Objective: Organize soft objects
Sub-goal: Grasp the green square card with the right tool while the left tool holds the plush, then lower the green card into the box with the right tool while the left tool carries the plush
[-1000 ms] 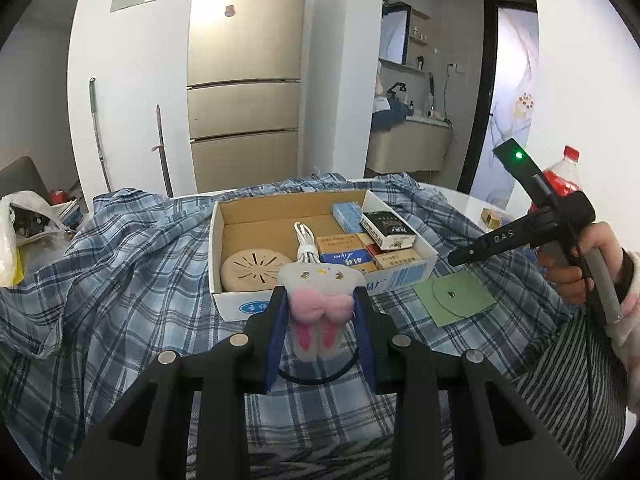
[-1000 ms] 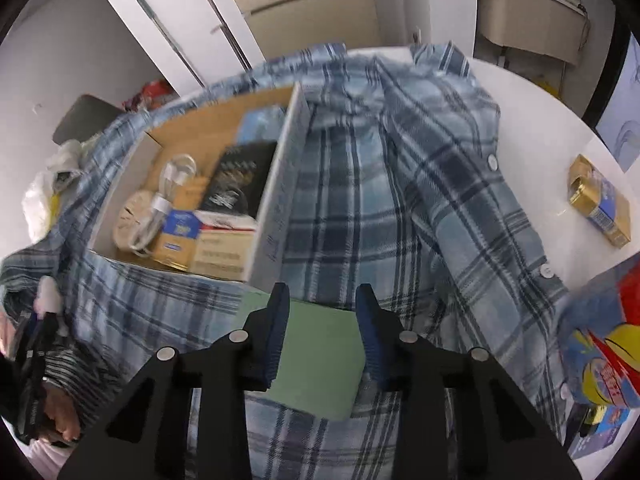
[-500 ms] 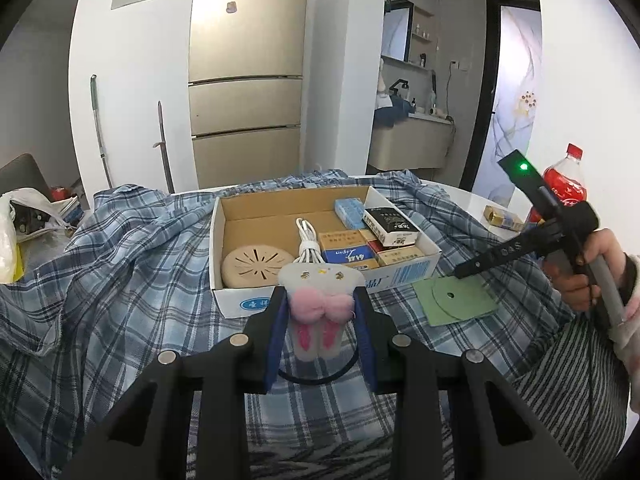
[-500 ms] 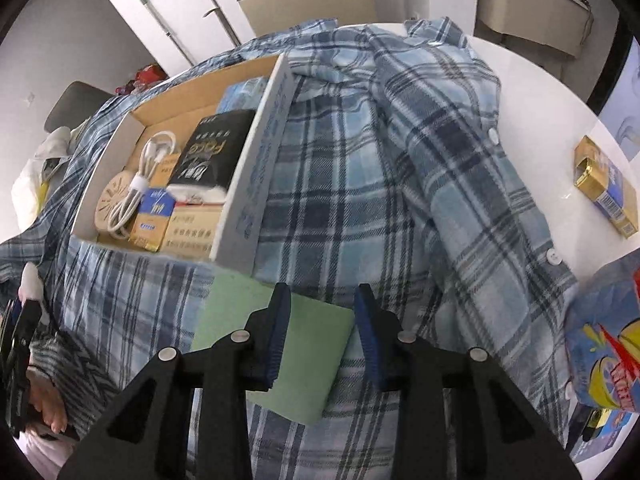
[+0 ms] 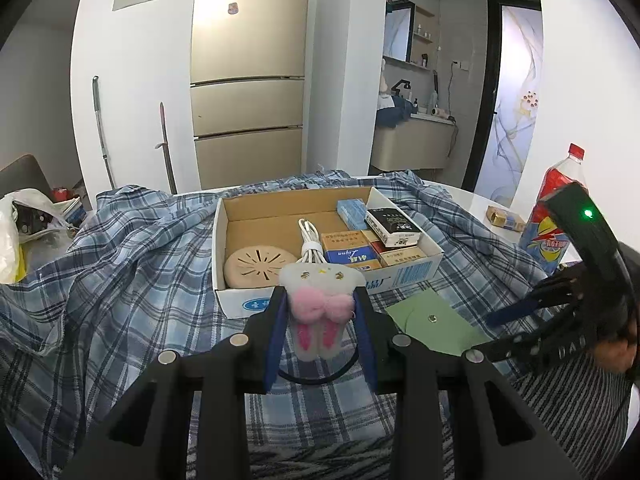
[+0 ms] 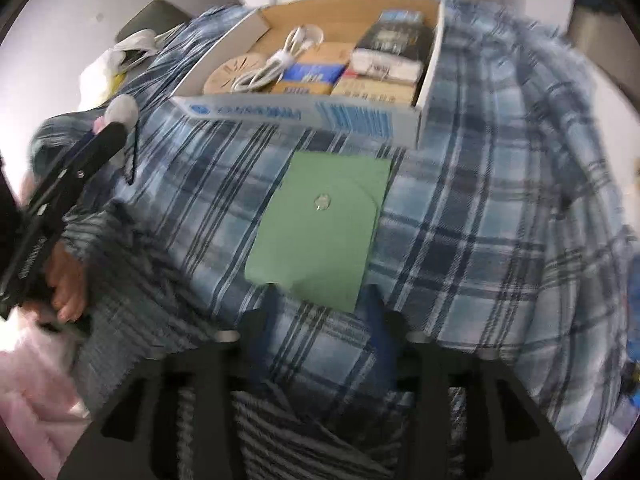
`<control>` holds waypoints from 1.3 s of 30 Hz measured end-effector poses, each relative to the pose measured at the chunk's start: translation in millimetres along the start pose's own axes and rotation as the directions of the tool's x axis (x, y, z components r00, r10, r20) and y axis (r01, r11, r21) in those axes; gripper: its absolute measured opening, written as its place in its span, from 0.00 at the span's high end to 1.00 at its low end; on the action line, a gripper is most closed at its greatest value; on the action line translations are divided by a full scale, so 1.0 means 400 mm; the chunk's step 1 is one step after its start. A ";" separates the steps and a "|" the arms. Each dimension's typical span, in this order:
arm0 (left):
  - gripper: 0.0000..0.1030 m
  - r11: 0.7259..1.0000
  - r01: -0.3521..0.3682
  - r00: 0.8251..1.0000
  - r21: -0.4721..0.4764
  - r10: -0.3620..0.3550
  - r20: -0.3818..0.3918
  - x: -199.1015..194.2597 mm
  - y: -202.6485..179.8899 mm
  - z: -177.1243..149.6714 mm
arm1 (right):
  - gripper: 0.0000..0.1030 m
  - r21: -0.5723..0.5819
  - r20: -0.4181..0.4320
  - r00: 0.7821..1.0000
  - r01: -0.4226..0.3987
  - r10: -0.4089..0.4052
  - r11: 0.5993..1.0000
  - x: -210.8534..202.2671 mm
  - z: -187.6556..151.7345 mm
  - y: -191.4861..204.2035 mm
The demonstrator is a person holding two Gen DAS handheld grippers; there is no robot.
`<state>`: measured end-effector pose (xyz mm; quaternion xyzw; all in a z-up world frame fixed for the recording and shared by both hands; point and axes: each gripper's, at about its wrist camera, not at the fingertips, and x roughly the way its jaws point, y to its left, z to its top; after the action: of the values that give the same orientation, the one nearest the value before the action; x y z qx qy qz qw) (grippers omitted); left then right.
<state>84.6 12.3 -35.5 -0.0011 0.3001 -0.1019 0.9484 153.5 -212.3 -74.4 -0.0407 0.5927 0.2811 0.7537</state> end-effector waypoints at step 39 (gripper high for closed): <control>0.67 0.989 -0.141 0.984 0.034 0.136 0.115 -0.134 -0.010 0.068 | 0.33 0.042 0.291 0.924 0.247 -0.249 0.968 -0.135 -0.039 0.148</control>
<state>56.5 17.2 17.3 0.0339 0.2437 -0.0415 0.9684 104.4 -189.1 -13.5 -0.0714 0.4647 0.1851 0.8629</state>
